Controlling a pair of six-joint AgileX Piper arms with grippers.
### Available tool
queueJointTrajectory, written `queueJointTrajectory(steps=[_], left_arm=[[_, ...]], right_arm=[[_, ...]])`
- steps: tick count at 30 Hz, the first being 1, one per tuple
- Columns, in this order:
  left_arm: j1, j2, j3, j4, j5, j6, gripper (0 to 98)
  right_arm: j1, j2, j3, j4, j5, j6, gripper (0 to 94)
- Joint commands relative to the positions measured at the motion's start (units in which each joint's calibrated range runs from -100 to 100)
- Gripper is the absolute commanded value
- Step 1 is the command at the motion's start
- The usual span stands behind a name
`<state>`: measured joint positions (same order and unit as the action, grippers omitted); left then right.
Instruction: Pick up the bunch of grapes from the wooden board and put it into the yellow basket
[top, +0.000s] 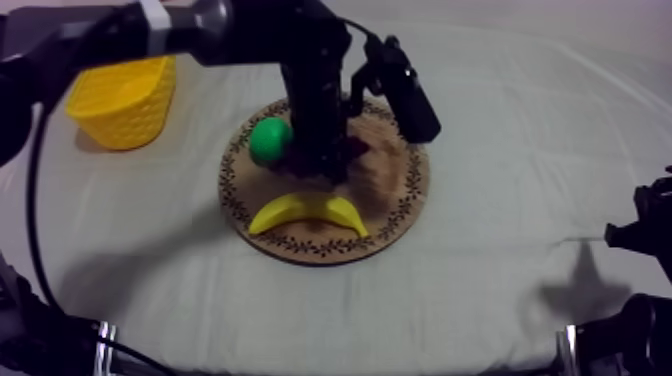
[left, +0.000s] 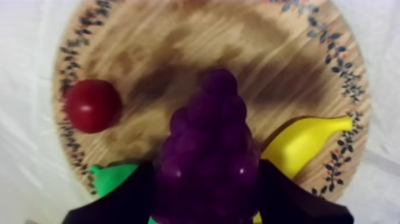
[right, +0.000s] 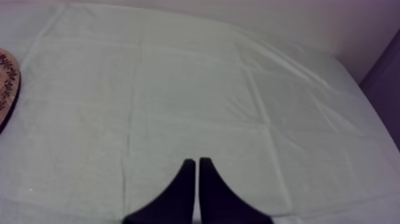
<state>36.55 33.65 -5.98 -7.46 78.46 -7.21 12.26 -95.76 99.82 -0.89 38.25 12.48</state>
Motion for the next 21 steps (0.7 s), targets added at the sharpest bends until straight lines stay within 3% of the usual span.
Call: queueJointTrajectory(steps=[1,21], left_arm=[[-0.2,-2.9,0.1,0.14,0.5,-0.1,29.0],[-2.7,-15.2,-1.4,0.72,4.9,1.1,29.1]], right_arm=[[0.0,0.0,0.0,0.0,0.0,0.0,0.3],[0.0,0.0,0.0,0.0,0.0,0.0,0.3]])
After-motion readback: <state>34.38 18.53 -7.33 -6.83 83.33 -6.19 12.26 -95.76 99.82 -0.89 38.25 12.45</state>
